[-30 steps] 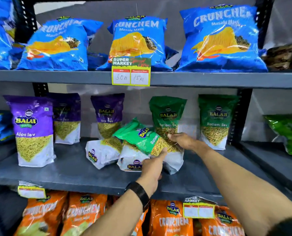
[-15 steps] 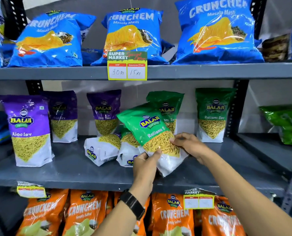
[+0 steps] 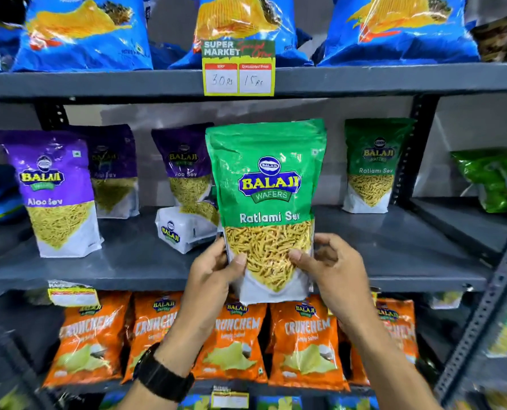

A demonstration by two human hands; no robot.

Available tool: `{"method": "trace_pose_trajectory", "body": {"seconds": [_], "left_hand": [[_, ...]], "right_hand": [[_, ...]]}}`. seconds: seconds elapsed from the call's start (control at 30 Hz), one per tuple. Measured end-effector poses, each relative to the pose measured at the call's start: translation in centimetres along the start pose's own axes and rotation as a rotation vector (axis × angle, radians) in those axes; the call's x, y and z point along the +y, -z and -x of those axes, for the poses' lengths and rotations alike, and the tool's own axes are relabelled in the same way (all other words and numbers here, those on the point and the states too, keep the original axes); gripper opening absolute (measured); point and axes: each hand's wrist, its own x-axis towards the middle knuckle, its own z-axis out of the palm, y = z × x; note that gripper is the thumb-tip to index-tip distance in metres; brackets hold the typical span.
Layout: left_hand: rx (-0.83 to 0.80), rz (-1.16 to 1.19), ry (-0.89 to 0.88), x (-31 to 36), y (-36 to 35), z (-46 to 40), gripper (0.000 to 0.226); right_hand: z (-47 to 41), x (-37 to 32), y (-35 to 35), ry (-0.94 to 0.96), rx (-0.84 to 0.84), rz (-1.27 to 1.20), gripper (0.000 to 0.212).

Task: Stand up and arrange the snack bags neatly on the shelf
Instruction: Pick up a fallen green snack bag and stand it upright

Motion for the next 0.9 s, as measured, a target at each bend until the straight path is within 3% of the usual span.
{"method": "trace_pose_trajectory", "body": {"seconds": [0.4,0.53,0.9], "left_hand": [[-0.011,-0.023,0.019,0.8,0.5,1.4,0.03],[-0.06,-0.073,-0.009,0.9,-0.5,0.4,0.029],[-0.155,-0.224,-0.07,-4.3,-12.9,-10.4,0.047]], "right_hand": [[2.3,-1.1,-0.1,0.009,0.028,-0.029,0.033],[1.0,-0.2,0.8,-0.01,0.031,-0.026,0.024],[-9.9,5.1,8.7,-0.067,0.189,-0.096,0.03]]}}
